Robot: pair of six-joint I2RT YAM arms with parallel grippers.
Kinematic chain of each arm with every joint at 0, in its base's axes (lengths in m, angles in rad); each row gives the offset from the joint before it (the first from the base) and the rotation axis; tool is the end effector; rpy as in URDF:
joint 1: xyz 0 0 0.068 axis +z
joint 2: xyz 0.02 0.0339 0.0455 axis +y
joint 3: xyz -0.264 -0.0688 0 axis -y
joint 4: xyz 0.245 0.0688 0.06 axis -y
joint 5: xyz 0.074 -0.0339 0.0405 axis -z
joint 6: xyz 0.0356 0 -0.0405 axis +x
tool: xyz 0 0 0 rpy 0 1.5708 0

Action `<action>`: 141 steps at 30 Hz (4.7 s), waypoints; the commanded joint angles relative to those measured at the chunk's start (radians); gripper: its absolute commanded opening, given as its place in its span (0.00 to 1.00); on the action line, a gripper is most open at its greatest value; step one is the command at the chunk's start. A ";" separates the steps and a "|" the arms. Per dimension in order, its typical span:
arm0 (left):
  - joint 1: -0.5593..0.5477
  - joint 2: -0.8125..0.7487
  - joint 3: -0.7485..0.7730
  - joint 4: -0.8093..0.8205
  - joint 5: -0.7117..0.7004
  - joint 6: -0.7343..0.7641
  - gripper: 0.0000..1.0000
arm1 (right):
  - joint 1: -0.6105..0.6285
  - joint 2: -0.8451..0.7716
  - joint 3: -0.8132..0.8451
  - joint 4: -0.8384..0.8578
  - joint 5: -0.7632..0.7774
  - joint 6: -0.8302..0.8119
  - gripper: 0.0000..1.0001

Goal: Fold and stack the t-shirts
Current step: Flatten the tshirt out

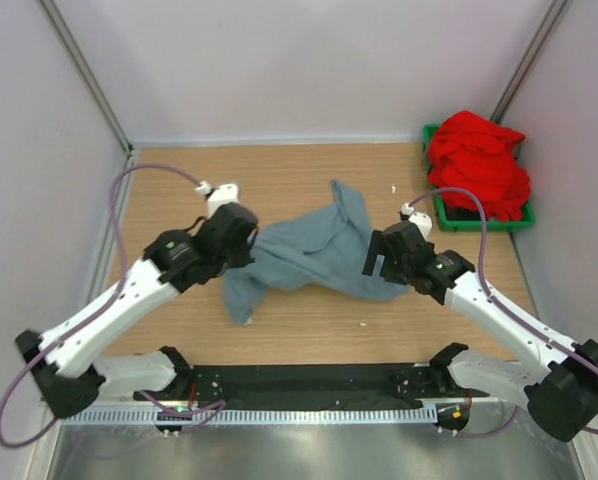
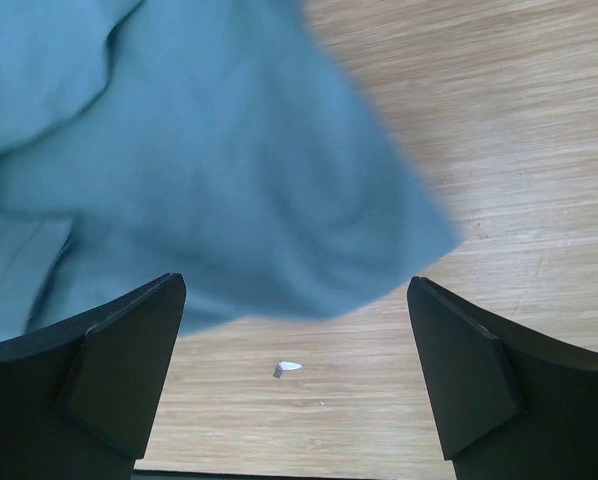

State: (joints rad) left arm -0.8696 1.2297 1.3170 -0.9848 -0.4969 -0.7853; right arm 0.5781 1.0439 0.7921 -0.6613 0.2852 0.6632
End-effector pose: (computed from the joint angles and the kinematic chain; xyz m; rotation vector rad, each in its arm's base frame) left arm 0.1653 -0.1695 0.3611 -0.1084 2.3346 -0.2001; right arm 0.1777 0.1040 0.2532 0.2233 2.4331 0.1993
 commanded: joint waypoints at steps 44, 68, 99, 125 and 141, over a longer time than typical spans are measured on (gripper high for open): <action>0.251 -0.053 -0.225 0.037 0.011 0.317 0.13 | -0.127 1.388 1.416 -0.060 0.046 -0.318 0.98; 0.253 -0.025 -0.219 0.023 -0.023 0.305 0.11 | -0.139 1.262 1.217 0.097 -0.264 -0.459 0.96; 0.253 -0.001 -0.214 0.021 -0.028 0.307 0.00 | -0.138 1.293 1.290 0.048 -0.213 -0.505 0.02; -0.083 0.242 -0.223 0.253 0.124 -0.011 0.25 | -0.271 0.254 0.208 0.100 -0.032 -0.223 0.01; -0.195 0.479 -0.190 0.258 0.115 -0.140 0.56 | -0.274 0.266 0.165 0.129 -0.064 -0.243 0.01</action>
State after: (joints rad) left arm -1.0634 1.7046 1.0939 -0.7498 -0.3557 -0.8810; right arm 0.3099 1.3117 0.9649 -0.5728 0.2287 0.4221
